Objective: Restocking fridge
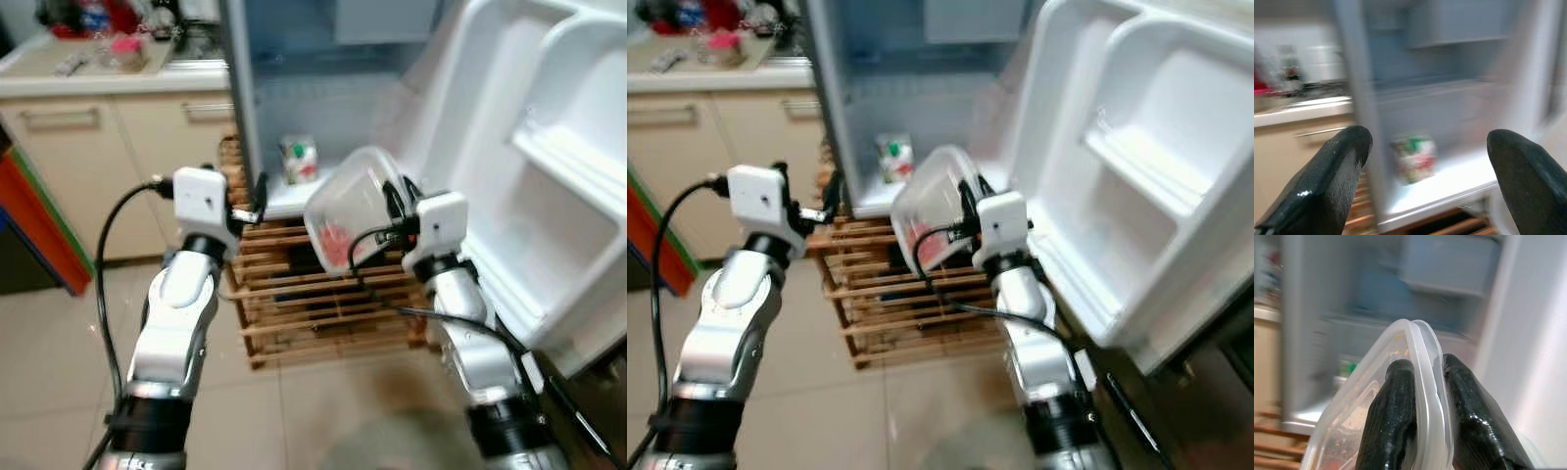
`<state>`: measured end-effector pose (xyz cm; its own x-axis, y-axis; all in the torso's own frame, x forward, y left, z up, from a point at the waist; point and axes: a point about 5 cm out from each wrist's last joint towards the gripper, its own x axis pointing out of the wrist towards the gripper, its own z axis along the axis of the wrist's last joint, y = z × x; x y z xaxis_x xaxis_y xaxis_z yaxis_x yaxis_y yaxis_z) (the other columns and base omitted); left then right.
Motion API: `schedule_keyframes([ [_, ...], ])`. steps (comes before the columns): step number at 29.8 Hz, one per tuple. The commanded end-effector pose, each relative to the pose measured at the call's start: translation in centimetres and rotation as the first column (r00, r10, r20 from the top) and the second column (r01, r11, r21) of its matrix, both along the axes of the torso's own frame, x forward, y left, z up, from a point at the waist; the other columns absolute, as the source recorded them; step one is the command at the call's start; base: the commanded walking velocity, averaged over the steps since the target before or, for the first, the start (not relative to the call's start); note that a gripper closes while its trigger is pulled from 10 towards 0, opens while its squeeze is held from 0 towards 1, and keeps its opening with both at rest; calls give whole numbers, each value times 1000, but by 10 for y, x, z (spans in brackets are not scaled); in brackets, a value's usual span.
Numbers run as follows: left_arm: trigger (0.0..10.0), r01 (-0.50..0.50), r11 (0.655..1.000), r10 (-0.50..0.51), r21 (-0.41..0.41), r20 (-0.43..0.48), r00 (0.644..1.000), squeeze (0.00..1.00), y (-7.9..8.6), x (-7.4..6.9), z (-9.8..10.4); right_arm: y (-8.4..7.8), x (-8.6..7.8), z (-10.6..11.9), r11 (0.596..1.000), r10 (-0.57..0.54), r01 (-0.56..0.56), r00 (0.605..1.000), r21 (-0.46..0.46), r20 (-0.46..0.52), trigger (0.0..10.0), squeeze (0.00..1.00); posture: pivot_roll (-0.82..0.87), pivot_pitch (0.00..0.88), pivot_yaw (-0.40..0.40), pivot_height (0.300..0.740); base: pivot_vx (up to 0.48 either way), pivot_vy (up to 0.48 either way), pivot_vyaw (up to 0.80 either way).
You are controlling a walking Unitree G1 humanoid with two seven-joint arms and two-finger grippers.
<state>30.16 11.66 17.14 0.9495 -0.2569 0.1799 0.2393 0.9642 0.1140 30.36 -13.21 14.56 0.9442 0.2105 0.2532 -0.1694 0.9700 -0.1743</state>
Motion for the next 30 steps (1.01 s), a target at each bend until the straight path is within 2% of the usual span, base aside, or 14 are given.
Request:
schedule_keyframes([
  [1,10000,-22,999,20,36,44,999,0,9,1,10,12,2,10,999,36,-36,999,16,41,0,0,13,0,10,715,469,0,0],
  [11,10000,-26,999,25,24,31,999,0,9,2,9,15,3,11,999,48,-49,998,22,43,0,0,15,0,12,715,461,0,0],
  [12,10000,-19,1000,19,3,28,999,0,8,2,10,16,4,13,998,51,-52,998,24,47,0,0,16,0,11,715,0,0,0],
  [23,10000,-18,1000,18,14,20,1000,0,9,1,9,10,11,23,999,38,-40,997,26,72,0,0,15,0,13,715,0,0,0],
  [26,10000,-15,1000,15,12,16,1000,0,8,1,9,0,21,26,997,-10,6,998,81,55,0,0,16,0,16,715,0,0,0],
  [28,10000,-11,1000,11,14,13,1000,0,8,0,9,-11,30,22,984,-62,62,998,165,-1,0,0,18,0,20,715,0,0,0],
  [30,10000,-8,1000,8,16,12,1000,0,8,0,8,-17,35,19,976,-82,86,996,198,-31,0,0,18,0,20,715,0,0,0],
])
